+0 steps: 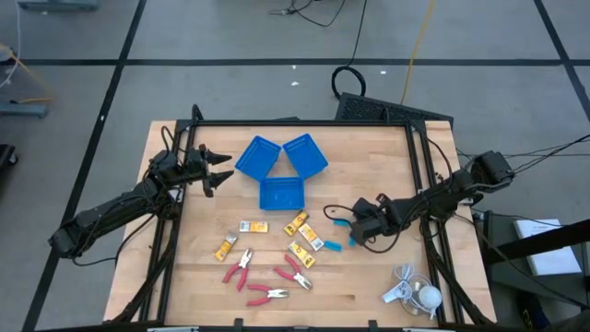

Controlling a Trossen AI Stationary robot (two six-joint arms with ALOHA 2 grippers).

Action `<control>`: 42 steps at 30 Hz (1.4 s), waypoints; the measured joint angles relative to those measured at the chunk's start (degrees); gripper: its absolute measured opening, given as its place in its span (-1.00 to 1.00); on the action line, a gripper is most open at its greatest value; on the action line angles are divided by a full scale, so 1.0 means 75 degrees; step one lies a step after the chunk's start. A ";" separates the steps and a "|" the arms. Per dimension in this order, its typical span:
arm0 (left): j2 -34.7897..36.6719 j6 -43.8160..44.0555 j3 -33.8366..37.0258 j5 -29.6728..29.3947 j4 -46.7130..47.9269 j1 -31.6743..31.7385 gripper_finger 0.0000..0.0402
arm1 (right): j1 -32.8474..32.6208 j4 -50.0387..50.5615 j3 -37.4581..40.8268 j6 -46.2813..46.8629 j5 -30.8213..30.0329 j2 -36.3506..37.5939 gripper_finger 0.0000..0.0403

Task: Pick & Place School Supplies
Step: Put the blue eraser into the top right blue bin

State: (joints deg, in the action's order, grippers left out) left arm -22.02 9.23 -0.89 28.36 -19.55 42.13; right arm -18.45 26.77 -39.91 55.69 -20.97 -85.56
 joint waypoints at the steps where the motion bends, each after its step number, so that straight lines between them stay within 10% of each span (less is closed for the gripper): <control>1: 0.0000 0.0000 0.0000 0.0003 0.0000 0.0000 0.46 | 0.0022 -0.0024 -0.0002 -0.0001 -0.0003 0.0000 -0.55; 28: 0.0000 0.0000 0.0000 0.0000 0.0000 0.0000 0.47 | 0.1638 -0.5895 -0.0016 -0.5033 -0.0836 0.0011 -0.55; 42: 0.0000 -0.0001 0.0000 0.0000 0.0000 0.0000 0.47 | 0.2891 -0.7379 -0.0019 -0.5609 -0.0763 0.0017 -0.55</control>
State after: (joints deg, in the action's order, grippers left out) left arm -22.02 9.22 -0.89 28.36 -19.55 42.13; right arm 3.23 -28.57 -40.05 13.62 -26.69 -85.43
